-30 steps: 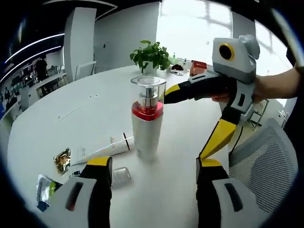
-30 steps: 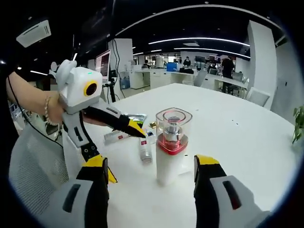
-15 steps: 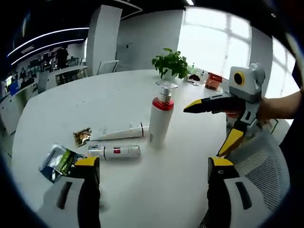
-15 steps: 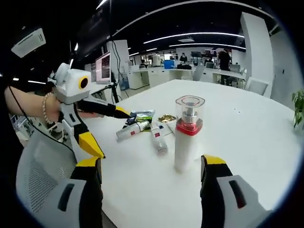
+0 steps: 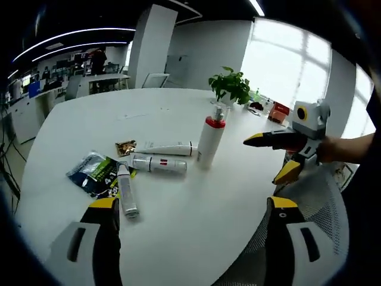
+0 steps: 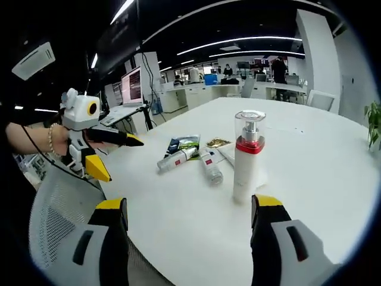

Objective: Arrange the skincare products in the storage area until every visible bottle or jar stands upright without overlapping.

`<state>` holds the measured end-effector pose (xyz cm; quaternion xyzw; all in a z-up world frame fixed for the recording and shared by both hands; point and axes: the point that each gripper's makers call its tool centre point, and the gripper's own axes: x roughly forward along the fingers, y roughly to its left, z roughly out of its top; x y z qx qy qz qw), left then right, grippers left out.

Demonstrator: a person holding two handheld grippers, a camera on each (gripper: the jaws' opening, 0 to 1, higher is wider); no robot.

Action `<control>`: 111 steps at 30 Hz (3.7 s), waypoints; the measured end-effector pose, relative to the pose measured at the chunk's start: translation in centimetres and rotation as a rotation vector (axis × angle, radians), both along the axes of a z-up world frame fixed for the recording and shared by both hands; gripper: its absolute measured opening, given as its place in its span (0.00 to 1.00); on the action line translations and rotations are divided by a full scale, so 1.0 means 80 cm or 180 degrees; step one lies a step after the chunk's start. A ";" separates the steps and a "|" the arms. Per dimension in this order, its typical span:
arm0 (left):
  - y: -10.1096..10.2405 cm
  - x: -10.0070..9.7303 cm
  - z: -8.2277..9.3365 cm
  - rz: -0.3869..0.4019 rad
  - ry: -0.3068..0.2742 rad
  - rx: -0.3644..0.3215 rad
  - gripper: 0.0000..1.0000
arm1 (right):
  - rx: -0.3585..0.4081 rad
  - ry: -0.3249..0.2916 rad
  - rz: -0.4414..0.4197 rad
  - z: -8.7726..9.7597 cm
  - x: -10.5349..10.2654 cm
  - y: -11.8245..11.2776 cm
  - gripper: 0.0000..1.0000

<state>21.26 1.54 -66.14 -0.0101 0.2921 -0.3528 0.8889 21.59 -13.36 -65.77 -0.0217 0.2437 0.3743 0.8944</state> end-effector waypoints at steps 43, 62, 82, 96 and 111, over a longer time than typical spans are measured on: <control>0.059 -0.029 0.001 0.0312 -0.0191 0.0010 0.91 | -0.0344 0.0079 0.0039 -0.008 -0.002 0.010 0.77; 0.062 -0.028 -0.002 0.0321 -0.0228 -0.0012 0.86 | -0.0836 -0.0074 0.0487 -0.018 0.057 0.073 0.64; 0.061 -0.030 -0.008 0.0343 -0.0124 -0.0031 0.85 | -0.1192 -0.0089 0.0392 -0.059 0.126 0.119 0.54; 0.062 -0.030 -0.013 0.0329 -0.0058 -0.0017 0.84 | -0.1404 0.0103 0.0177 -0.105 0.171 0.122 0.41; 0.063 -0.030 -0.020 0.0326 -0.0009 0.0047 0.83 | -0.1645 0.0248 0.0201 -0.131 0.179 0.122 0.28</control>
